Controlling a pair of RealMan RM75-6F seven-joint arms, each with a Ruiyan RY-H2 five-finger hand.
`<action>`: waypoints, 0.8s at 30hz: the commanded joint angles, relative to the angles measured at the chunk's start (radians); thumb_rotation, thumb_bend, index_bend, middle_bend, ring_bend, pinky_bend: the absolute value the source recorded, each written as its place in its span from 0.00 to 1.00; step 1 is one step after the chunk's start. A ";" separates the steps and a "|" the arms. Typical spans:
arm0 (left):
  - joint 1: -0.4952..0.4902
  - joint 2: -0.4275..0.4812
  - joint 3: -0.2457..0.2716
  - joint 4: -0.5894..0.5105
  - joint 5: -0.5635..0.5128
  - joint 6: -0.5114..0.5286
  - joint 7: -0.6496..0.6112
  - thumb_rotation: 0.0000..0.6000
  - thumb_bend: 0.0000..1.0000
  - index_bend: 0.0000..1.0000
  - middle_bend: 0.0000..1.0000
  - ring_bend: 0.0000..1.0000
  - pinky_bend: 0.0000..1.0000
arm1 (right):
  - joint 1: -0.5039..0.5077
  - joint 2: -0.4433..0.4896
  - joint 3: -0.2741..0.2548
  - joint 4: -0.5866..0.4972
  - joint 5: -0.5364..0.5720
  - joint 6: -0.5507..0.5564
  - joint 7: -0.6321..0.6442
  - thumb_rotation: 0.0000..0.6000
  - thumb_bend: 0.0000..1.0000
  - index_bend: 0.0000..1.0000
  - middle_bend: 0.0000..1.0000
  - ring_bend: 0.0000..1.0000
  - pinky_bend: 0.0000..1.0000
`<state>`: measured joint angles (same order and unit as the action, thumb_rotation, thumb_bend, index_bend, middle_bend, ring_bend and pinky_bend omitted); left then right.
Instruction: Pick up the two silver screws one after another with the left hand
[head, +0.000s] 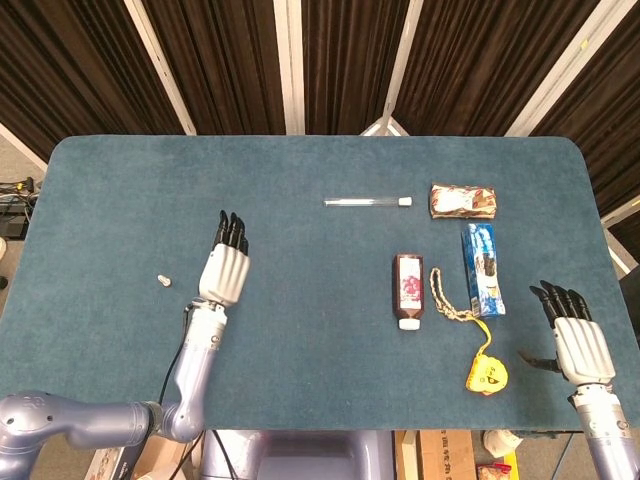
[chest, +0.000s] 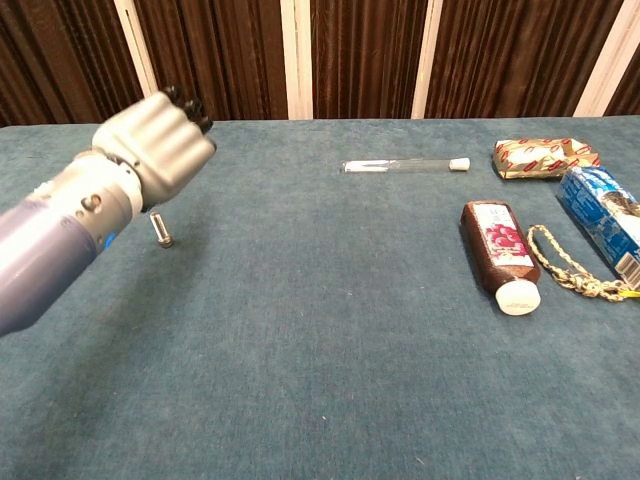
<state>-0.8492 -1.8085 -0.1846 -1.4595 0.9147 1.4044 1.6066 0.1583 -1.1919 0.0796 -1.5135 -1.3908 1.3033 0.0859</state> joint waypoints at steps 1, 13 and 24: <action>0.036 0.085 -0.088 -0.211 0.061 0.054 -0.233 1.00 0.44 0.23 0.06 0.00 0.00 | -0.001 0.000 0.000 -0.002 -0.001 0.002 -0.002 1.00 0.15 0.13 0.09 0.05 0.00; 0.292 0.467 -0.054 -0.684 0.207 0.208 -0.617 1.00 0.44 0.23 0.05 0.00 0.00 | -0.004 -0.005 -0.003 -0.013 -0.008 0.018 -0.031 1.00 0.15 0.13 0.09 0.05 0.00; 0.583 0.747 0.119 -0.591 0.382 0.252 -1.211 1.00 0.44 0.23 0.04 0.00 0.00 | 0.000 -0.011 -0.007 -0.020 -0.008 0.011 -0.062 1.00 0.15 0.13 0.09 0.05 0.00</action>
<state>-0.3847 -1.1620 -0.1505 -2.0985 1.2244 1.6361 0.5641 0.1577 -1.2028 0.0727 -1.5334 -1.3978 1.3139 0.0252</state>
